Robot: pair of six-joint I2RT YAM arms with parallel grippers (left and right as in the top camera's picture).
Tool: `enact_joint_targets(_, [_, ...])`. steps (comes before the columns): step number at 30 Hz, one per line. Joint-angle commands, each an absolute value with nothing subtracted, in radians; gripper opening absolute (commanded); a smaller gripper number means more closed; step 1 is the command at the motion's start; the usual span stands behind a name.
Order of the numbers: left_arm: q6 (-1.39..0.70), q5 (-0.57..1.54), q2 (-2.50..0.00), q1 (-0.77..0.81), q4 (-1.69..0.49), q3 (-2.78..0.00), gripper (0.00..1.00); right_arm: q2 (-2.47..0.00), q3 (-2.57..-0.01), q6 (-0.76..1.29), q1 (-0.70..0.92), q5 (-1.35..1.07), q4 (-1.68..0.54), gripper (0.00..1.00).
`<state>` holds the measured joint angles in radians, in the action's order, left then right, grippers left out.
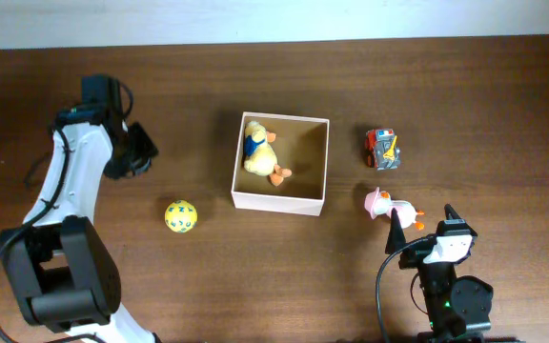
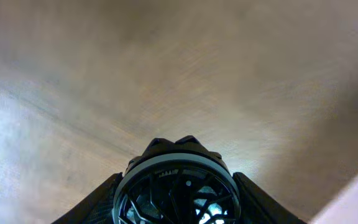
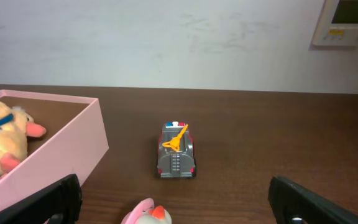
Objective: Pack container
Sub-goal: 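Lift the black puck with the left gripper, then carry the puck with left gripper over the box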
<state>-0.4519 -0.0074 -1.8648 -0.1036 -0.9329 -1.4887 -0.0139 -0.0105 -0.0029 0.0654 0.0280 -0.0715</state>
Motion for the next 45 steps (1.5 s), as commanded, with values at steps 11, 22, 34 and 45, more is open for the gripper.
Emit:
enact_joint_targets(11, [-0.323,0.093,-1.870,0.126,-0.936,-1.761,0.47,-0.006,-0.006,0.001,0.064,0.036,-0.079,0.99])
enact_joint_targets(22, [-0.224,0.120,-1.870,0.313,-0.953,-1.761,0.46,-0.006,-0.006,0.001,0.064,0.036,-0.079,0.99])
enact_joint_targets(34, [-0.206,0.116,-1.870,0.422,-1.111,-1.761,0.46,-0.006,-0.006,0.001,0.064,0.037,-0.079,0.99])
enact_joint_targets(45, [-0.164,0.116,-1.916,0.443,-1.156,-1.751,0.46,-0.006,-0.006,0.001,0.064,0.037,-0.079,0.99])
